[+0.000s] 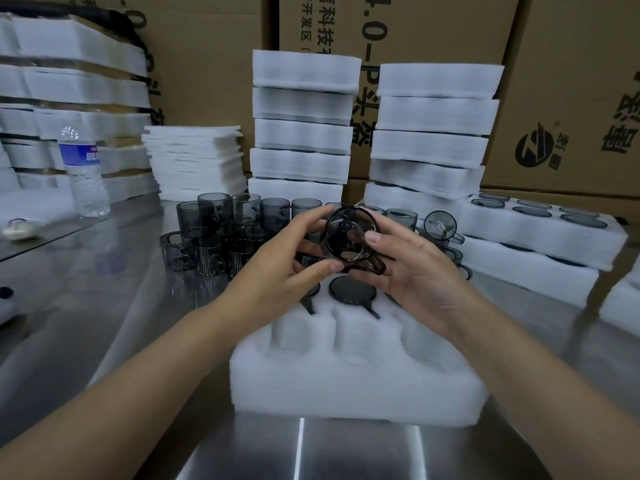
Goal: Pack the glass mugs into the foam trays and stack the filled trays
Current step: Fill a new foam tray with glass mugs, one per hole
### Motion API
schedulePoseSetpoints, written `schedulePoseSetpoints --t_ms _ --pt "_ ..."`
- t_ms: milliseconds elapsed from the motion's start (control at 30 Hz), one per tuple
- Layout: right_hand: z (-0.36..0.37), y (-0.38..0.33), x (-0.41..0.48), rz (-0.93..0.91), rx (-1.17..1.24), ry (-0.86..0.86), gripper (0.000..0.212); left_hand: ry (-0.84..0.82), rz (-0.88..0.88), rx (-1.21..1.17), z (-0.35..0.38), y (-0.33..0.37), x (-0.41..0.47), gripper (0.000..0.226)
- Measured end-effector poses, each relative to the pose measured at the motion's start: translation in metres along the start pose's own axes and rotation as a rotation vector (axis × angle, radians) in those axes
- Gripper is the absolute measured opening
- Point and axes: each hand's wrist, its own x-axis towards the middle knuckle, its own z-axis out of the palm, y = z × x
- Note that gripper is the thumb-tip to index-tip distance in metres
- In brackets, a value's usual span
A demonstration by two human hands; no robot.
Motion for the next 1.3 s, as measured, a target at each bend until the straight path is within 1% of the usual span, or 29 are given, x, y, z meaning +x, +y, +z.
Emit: schedulePoseSetpoints --t_ms 300,600,733,900,1000,1067,1300 --pt "-0.0023 0.0005 0.0012 -0.017 -0.021 0.002 0.051 0.003 0.012 0.037 0.0004 0.0021 0.0000 0.061" --pt "-0.0012 0.0016 0.0015 -0.015 -0.021 0.007 0.054 -0.013 -0.019 0.047 0.0008 -0.0027 0.0013 0.046" --pt "-0.0031 0.0027 0.0026 0.000 -0.031 0.004 0.048 -0.010 -0.022 0.056 0.0002 -0.0053 0.0011 0.045" --pt "-0.0048 0.0032 0.0035 0.011 -0.057 -0.016 0.039 0.003 -0.006 0.050 -0.0001 -0.0041 0.0005 0.052" --pt "-0.0046 0.0036 0.0026 0.003 -0.082 -0.018 0.036 -0.020 0.001 0.045 -0.0003 -0.0020 -0.0009 0.072" --pt "-0.0042 0.0035 0.0013 -0.003 -0.105 -0.011 0.033 -0.036 0.005 0.048 -0.0008 -0.0005 -0.0015 0.080" --pt "-0.0003 0.0030 -0.0002 -0.014 -0.165 -0.002 0.035 -0.062 0.066 0.118 -0.0020 0.0021 -0.0026 0.082"
